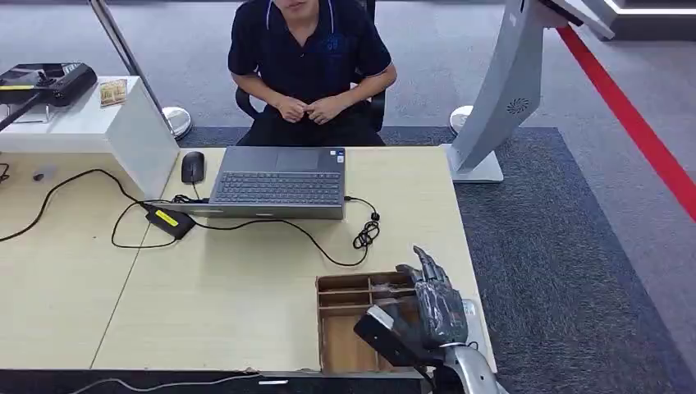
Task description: Pass the card to the sensor for recognition and then transmit it.
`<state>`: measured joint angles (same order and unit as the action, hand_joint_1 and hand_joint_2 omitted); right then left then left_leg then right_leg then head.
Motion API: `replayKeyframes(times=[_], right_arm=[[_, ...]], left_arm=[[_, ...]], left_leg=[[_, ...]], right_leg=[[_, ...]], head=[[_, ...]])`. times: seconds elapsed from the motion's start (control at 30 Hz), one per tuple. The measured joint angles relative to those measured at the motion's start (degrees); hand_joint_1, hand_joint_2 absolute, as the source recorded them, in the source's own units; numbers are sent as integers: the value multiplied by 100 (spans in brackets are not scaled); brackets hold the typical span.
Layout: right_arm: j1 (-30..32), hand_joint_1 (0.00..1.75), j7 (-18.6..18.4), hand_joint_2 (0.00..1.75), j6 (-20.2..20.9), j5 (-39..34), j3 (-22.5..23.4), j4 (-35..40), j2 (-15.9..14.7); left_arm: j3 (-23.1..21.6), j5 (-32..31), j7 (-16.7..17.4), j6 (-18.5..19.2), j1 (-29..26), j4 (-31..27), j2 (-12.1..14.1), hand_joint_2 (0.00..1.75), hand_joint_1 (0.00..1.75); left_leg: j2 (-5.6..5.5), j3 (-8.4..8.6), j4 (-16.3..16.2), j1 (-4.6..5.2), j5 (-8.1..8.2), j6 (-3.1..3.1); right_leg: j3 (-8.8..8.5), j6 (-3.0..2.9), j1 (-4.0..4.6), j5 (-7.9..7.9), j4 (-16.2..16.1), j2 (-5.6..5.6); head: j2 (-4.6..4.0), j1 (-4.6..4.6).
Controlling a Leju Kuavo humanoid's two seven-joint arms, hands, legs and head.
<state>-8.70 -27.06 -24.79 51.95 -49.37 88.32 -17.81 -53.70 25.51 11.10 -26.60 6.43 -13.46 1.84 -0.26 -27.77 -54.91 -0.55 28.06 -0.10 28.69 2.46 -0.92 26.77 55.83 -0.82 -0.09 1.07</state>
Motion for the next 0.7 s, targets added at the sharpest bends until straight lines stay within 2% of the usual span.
replayKeyframes(times=[0.07,0.1,0.17,0.2,0.23,0.7], right_arm=[[-1,70,4,175,-4,-2,0,-2,2],[-1,80,13,175,-7,-2,4,-4,4],[-1,113,17,175,-9,-4,11,-9,7],[-2,157,20,175,-9,-4,18,-9,7],[-2,175,31,175,-18,-7,26,-11,7],[-36,175,153,175,-122,-94,74,-77,44]], left_arm=[[0,0,0,0,0,0,0,0,0],[0,0,0,0,0,0,0,0,0],[0,-2,0,0,0,0,0,0,0],[0,-2,0,0,0,0,0,0,0],[0,-2,0,0,0,0,0,0,0],[0,-2,0,0,0,0,0,0,0]], left_leg=[[0,0,0,0,0,0],[0,0,0,0,0,0],[0,0,0,0,0,0],[0,0,0,0,0,0],[0,0,0,0,0,0],[0,1,0,0,0,0]], right_leg=[[0,0,0,0,0,0],[0,0,0,0,0,0],[0,0,0,0,0,0],[0,0,0,0,0,0],[0,0,0,0,0,0],[-2,0,0,0,0,0]], head=[[0,0],[0,0],[0,0],[0,0],[0,0],[0,0]])
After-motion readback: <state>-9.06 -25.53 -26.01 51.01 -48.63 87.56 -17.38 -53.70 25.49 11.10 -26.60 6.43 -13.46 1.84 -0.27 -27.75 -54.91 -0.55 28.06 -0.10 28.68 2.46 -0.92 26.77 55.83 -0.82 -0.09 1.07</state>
